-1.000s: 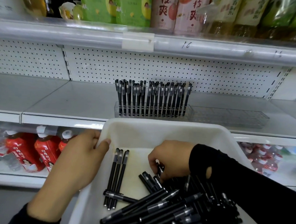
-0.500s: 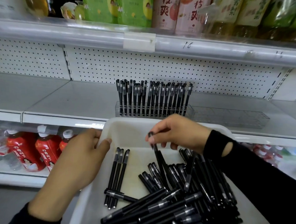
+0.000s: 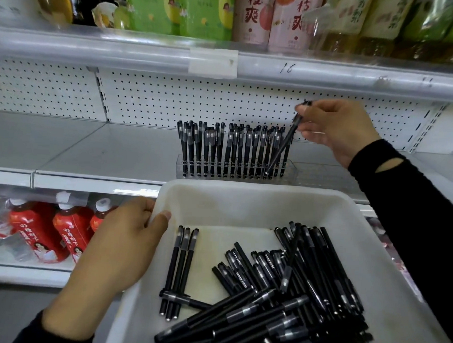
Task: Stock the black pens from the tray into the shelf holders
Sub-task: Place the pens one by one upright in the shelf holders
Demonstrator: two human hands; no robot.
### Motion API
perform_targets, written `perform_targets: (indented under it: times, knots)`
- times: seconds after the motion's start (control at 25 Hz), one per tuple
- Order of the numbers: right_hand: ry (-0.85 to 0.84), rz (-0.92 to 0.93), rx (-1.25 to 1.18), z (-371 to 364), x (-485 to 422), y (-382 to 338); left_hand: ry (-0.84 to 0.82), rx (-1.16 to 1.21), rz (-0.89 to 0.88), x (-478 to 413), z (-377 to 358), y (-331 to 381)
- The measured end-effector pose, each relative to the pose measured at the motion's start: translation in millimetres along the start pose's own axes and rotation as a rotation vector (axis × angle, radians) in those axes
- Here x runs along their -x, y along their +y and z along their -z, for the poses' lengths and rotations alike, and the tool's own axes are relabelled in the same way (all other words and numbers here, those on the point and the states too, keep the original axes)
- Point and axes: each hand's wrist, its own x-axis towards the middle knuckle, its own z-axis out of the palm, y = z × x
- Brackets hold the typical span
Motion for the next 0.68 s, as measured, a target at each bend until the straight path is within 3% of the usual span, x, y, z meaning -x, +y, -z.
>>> perform_targets:
  times: [0.28,0.68]
  knots:
    - [0.197,0.114,0.238,-3,-33,33,-0.007,0.009,0.01,-2,0,-4]
    - [0.208,0.104,0.256,-12,-43,54,0.003,0.007,-0.003,-4,-2,-5]
